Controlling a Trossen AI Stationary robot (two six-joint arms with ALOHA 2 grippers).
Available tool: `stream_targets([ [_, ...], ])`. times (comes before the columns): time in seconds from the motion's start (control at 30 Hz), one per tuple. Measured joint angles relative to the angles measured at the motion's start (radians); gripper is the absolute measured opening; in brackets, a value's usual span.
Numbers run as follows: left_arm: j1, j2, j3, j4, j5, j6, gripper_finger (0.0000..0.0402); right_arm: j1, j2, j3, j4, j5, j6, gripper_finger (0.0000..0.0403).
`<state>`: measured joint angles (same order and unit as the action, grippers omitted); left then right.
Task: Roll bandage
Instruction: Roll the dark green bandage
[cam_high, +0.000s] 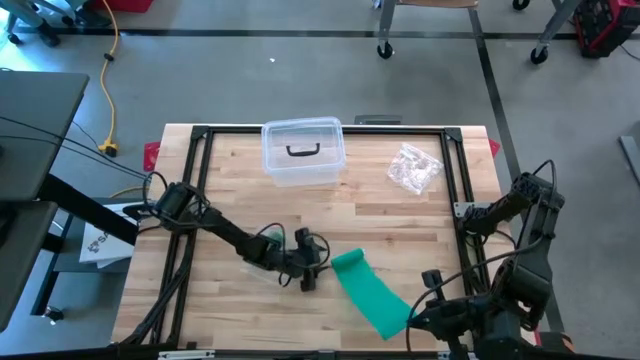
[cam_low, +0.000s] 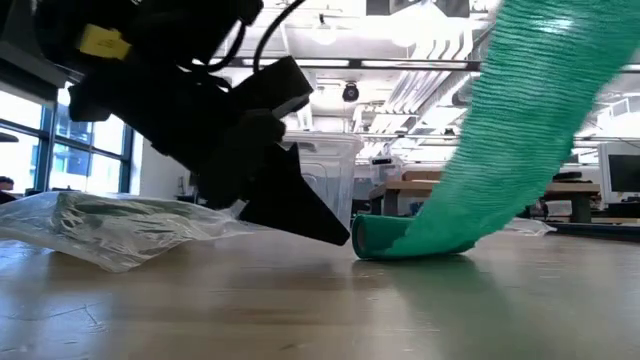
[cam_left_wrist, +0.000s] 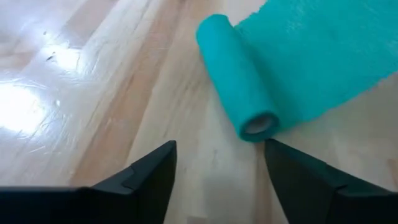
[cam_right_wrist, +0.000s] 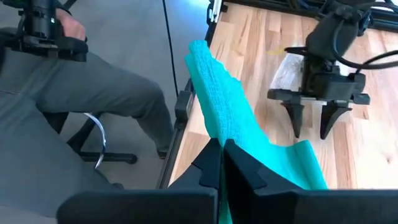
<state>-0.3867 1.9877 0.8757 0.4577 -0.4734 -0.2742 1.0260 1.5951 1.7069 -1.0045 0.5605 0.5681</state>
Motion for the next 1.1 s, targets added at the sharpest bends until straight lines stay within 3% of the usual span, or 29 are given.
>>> stream_targets([
  [0.17,0.028,0.000,0.000,0.005,0.109,0.022,0.0198,0.000,0.000,0.000,0.000,0.002,0.007,0.0000],
  [1.1,0.054,0.050,0.043,0.055,0.070,0.064,0.0189,0.008,0.000,-0.002,0.007,0.023,0.000,0.0000],
])
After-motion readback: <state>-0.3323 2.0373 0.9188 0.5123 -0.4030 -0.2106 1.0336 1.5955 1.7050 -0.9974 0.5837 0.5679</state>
